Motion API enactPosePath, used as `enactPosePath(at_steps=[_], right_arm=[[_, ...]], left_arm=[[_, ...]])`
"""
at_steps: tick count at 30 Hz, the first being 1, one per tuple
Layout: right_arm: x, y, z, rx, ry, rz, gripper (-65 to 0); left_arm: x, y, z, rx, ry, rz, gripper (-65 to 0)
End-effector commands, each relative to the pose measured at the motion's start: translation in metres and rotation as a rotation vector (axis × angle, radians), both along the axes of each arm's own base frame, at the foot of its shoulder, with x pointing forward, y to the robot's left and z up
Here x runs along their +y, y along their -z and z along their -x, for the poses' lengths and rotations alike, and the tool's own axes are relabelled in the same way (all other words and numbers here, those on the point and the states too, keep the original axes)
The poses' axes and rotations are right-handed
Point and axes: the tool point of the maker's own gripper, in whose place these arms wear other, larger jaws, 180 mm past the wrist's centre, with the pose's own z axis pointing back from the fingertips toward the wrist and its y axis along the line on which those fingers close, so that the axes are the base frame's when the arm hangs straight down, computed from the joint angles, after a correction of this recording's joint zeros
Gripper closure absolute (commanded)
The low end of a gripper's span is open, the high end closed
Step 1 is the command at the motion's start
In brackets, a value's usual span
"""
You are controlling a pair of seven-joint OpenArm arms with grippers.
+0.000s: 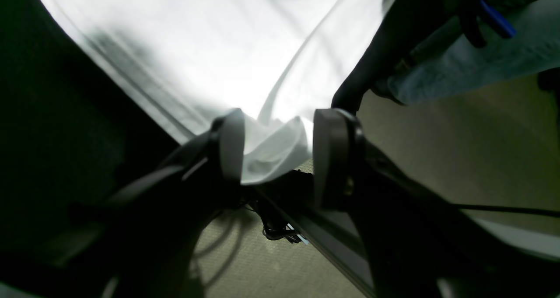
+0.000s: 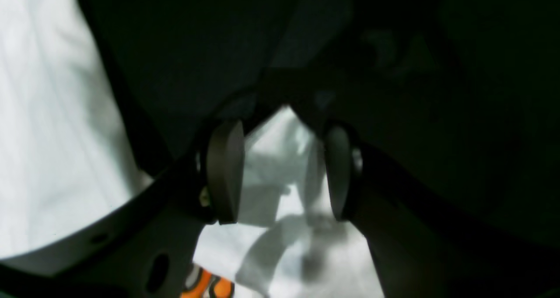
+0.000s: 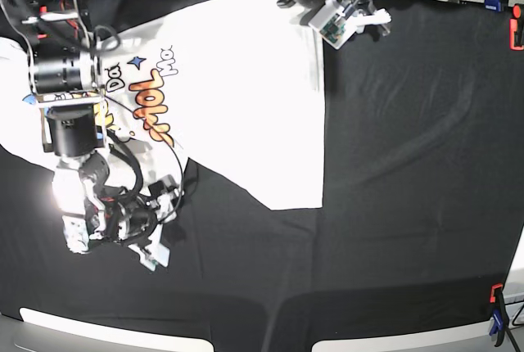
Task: Layout the t-shirt on the table in an organized manner, then fold the t-shirt properly
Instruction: 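Grasp the shirt hem with the right gripper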
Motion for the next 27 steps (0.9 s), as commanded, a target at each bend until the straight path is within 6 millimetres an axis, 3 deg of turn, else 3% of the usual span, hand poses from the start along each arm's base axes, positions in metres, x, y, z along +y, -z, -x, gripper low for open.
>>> enactPosePath(at_steps=[1, 4, 13, 17, 25, 27], right_arm=[[-0.007, -0.027, -0.021, -0.067, 0.003, 0.003, -28.8], [-0.011, -0.028, -0.02, -0.065, 0.002, 0.01, -28.9], [0.006, -0.018, -0.021, -0.089, -0.025, 0.012, -28.8], [0.0, -0.016, -0.027, -0.114, 0.014, 0.044, -28.8], [-0.007, 0.01, -0.011, -0.091, 0.064, 0.074, -28.8], [-0.008, 0.015, -0.008, -0.084, 0.074, 0.075, -26.0]], left_arm=[[-0.004, -0.008, 0.002, -0.013, 0.015, 0.028, -23.9], [-0.004, -0.008, 0.002, -0.014, 0.015, 0.027, -23.9], [-0.004, -0.008, 0.002, -0.013, 0.015, 0.028, -23.9], [-0.004, -0.008, 0.002, -0.013, 0.015, 0.027, -23.9], [-0.004, -0.007, 0.002, -0.013, 0.015, 0.027, -23.9], [-0.004, -0.008, 0.002, -0.013, 0.015, 0.028, -23.9]])
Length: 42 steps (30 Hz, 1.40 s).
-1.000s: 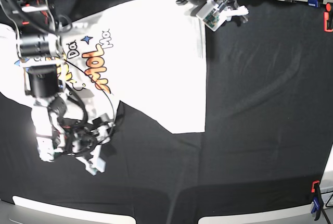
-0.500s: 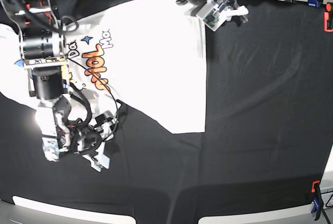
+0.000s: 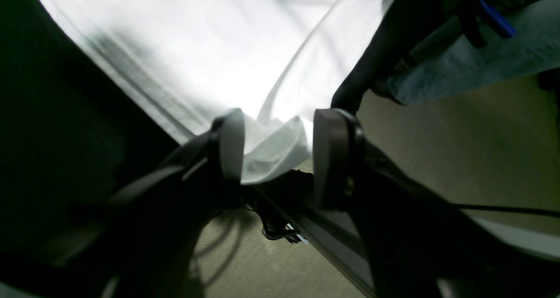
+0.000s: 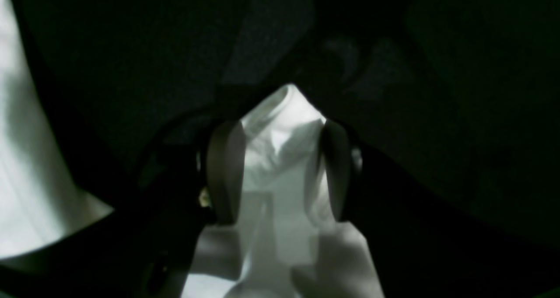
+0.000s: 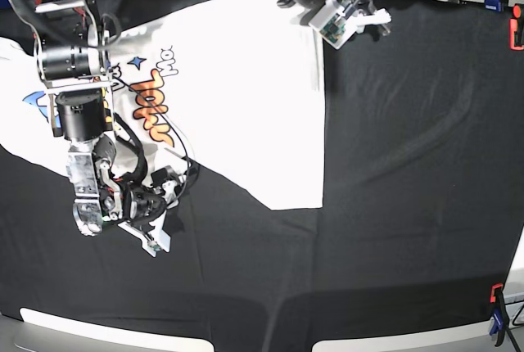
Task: Layout the t-shirt on the table in an organized manner, then fold the t-shirt properly
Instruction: 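Grasp the shirt hem with the right gripper, then reach the left gripper down and grasp the hem corner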
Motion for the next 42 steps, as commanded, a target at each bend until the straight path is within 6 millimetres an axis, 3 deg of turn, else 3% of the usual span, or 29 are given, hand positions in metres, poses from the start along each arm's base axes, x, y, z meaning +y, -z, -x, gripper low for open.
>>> enactPosePath(at_steps=[1, 4, 11, 16, 19, 22, 26, 32, 37, 42], right_arm=[[-0.005, -0.013, -0.012, -0.035, 0.017, 0.011, -21.7], [-0.009, -0.015, -0.015, -0.046, 0.039, 0.015, 0.0], [-0.025, -0.035, -0.027, -0.097, 0.03, 0.073, 0.0], [-0.063, -0.047, -0.026, -0.115, 0.056, 0.15, 0.0], [-0.091, -0.051, -0.021, -0.112, 0.082, 0.19, 0.0], [-0.108, -0.052, -0.013, -0.102, 0.108, 0.19, 0.0], [-0.119, -0.052, -0.008, -0.092, 0.129, 0.181, 0.0], [-0.117, -0.052, -0.008, -0.093, 0.127, 0.179, 0.0], [-0.117, -0.052, -0.008, -0.094, 0.127, 0.179, 0.0], [-0.117, -0.052, -0.009, -0.099, 0.126, 0.176, 0.0]], left_arm=[[-0.004, -0.008, 0.002, -0.013, 0.014, 0.028, -23.9], [-0.004, -0.008, 0.001, -0.016, 0.013, 0.03, -23.9], [0.005, -0.02, -0.037, -0.213, -0.048, -0.019, -23.9], [0.019, -0.042, -0.09, -0.384, -0.132, -0.068, -23.9], [0.018, -0.068, -0.123, -0.504, -0.174, -0.021, -23.9], [0.01, -0.076, -0.151, -0.552, -0.191, 0.051, -23.9], [-0.004, -0.047, -0.201, -0.483, -0.234, 0.047, -23.9], [-0.02, -0.007, -0.274, -0.347, -0.26, 0.017, -23.9], [-0.009, 0.014, -0.321, -0.243, -0.28, -0.052, -23.9], [0.01, 0.045, -0.348, -0.094, -0.327, -0.097, -23.9]])
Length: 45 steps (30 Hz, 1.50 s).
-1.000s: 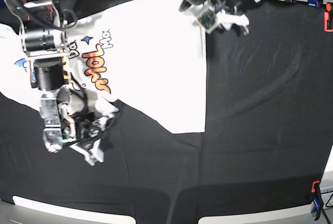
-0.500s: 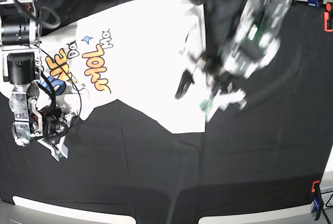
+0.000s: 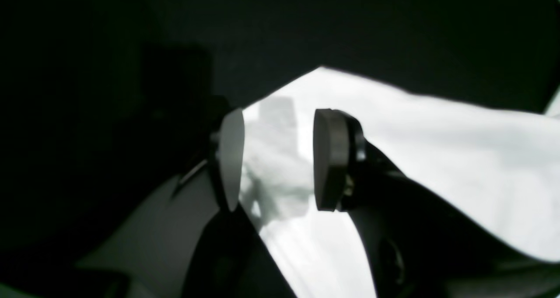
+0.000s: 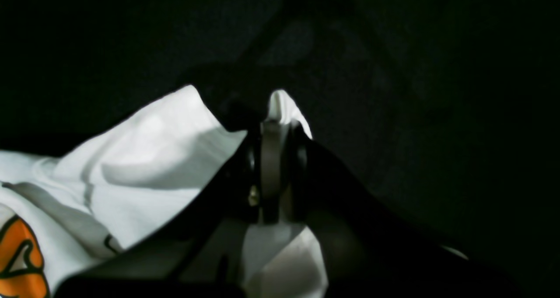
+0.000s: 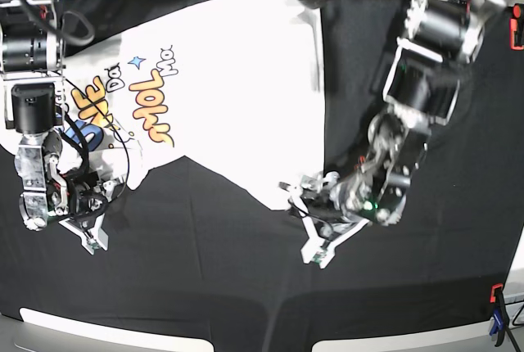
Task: Layout the t-shirt on the table in an organized manner, then fold the t-shirt properly
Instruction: 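Reach the left gripper down and grasp the hem corner, then pull the hem with both grippers to stretch the shirt flat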
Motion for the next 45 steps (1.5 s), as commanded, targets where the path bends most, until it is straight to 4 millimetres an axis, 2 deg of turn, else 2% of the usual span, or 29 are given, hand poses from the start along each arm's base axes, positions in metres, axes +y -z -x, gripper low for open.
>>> enactPosePath(at_steps=[1, 7, 13, 16, 18, 19, 22, 26, 31, 35, 40, 45], right_arm=[[-0.007, -0.022, -0.017, -0.062, 0.007, 0.006, 0.0], [-0.007, -0.022, -0.017, -0.062, 0.008, 0.006, 0.0], [-0.007, -0.022, -0.017, -0.062, 0.007, 0.006, 0.0], [-0.007, -0.022, -0.017, -0.062, 0.007, 0.006, 0.0], [-0.007, -0.022, -0.017, -0.062, 0.007, 0.006, 0.0], [-0.007, -0.022, -0.017, -0.062, 0.007, 0.006, 0.0], [-0.007, -0.022, -0.017, -0.063, 0.008, 0.006, 0.0], [-0.006, -0.023, -0.018, -0.07, 0.006, 0.003, 0.0], [-0.003, -0.027, -0.026, -0.12, -0.004, -0.016, 0.0], [0.0, -0.041, -0.041, -0.19, -0.008, -0.029, 0.0], [-0.008, -0.084, -0.072, -0.303, 0.032, -0.006, 0.0], [-0.01, -0.13, -0.099, -0.397, 0.032, 0.004, 0.0]], left_arm=[[-0.001, -0.015, -0.017, -0.025, -0.006, 0.022, -23.9], [0.024, 0.026, -0.015, 0.093, -0.031, -0.037, -23.9], [0.031, 0.033, -0.015, 0.079, -0.034, -0.074, -23.9], [0.025, 0.041, 0.001, 0.163, -0.006, -0.056, -23.9], [0.012, 0.046, 0.02, 0.214, 0.085, -0.014, -20.8], [0.007, 0.048, 0.029, 0.231, 0.126, 0.0, -17.2], [0.003, 0.053, 0.037, 0.235, 0.155, 0.018, 0.0], [0.009, 0.048, 0.028, 0.205, 0.155, -0.017, 0.0], [0.012, 0.033, 0.01, 0.159, 0.16, -0.041, 0.0], [0.012, 0.018, -0.003, 0.126, 0.16, -0.044, 0.0], [0.015, 0.002, -0.019, 0.087, 0.158, -0.057, 0.0], [0.046, -0.007, -0.039, 0.041, 0.1, -0.149, 0.0]])
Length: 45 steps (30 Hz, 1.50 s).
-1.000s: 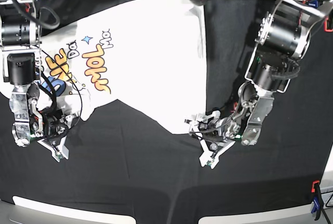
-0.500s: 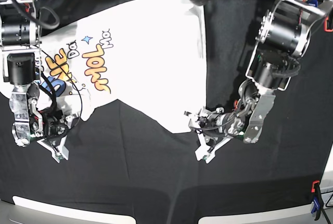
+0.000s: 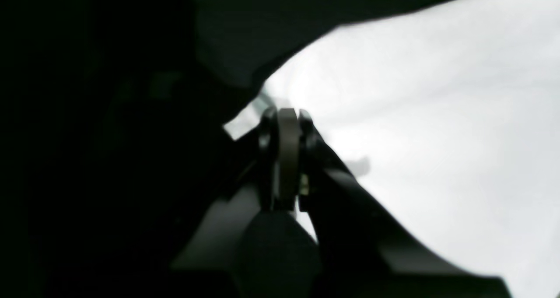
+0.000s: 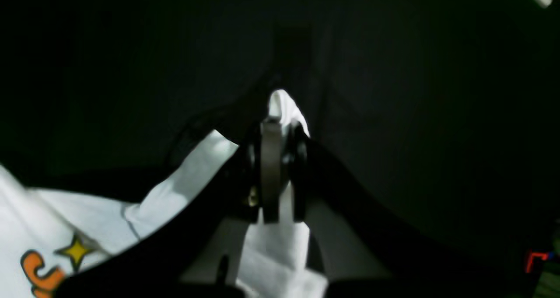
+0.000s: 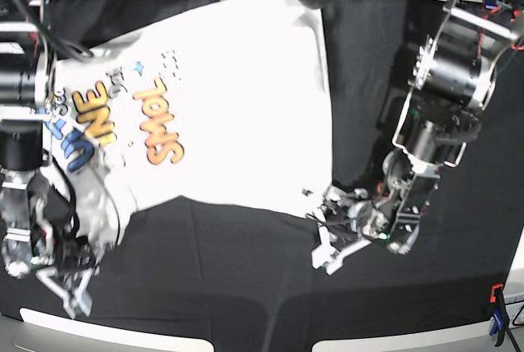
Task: Layout the t-shirt on the table in an organized manner, then fold the t-shirt properly
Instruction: 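Pull the hem with both grippers to stretch the shirt flat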
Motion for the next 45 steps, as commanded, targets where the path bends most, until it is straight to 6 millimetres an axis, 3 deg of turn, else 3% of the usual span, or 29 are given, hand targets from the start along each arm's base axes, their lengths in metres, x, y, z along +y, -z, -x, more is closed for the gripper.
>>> enactPosePath(at_steps=[1, 9, 14, 20, 24, 29, 36, 43, 44, 45], right_arm=[[-0.005, -0.036, -0.017, -0.09, 0.003, 0.003, 0.0], [-0.009, -0.069, -0.038, -0.244, 0.06, -0.023, 0.0], [-0.013, -0.08, -0.046, -0.321, 0.111, -0.036, 0.0], [-0.023, -0.084, -0.052, -0.399, 0.172, -0.052, 0.0], [-0.031, -0.069, -0.052, -0.38, 0.202, -0.069, 0.0], [-0.025, -0.052, -0.06, -0.34, 0.207, -0.049, 0.0], [0.004, -0.076, -0.087, -0.371, 0.166, 0.005, 0.0], [0.005, -0.094, -0.097, -0.472, 0.162, 0.101, 0.0], [0.006, -0.097, -0.098, -0.491, 0.151, 0.106, -4.3], [0.007, -0.099, -0.1, -0.509, 0.139, 0.113, -13.1]], left_arm=[[0.011, -0.025, -0.025, -0.075, -0.03, -0.004, 0.0], [0.078, -0.054, -0.055, -0.182, -0.115, -0.056, 0.0], [0.102, -0.078, -0.073, -0.258, -0.156, -0.063, 0.0], [0.086, -0.096, -0.087, -0.348, -0.145, -0.001, 0.0], [0.066, -0.098, -0.087, -0.355, -0.125, 0.028, 0.0], [0.046, -0.098, -0.086, -0.354, -0.102, 0.054, 0.0], [0.046, -0.096, -0.085, -0.339, -0.1, 0.047, 0.0], [0.048, -0.091, -0.081, -0.31, -0.099, 0.03, 0.0], [0.047, -0.091, -0.081, -0.312, -0.099, 0.031, 0.0], [0.047, -0.091, -0.081, -0.312, -0.099, 0.032, 0.0]])
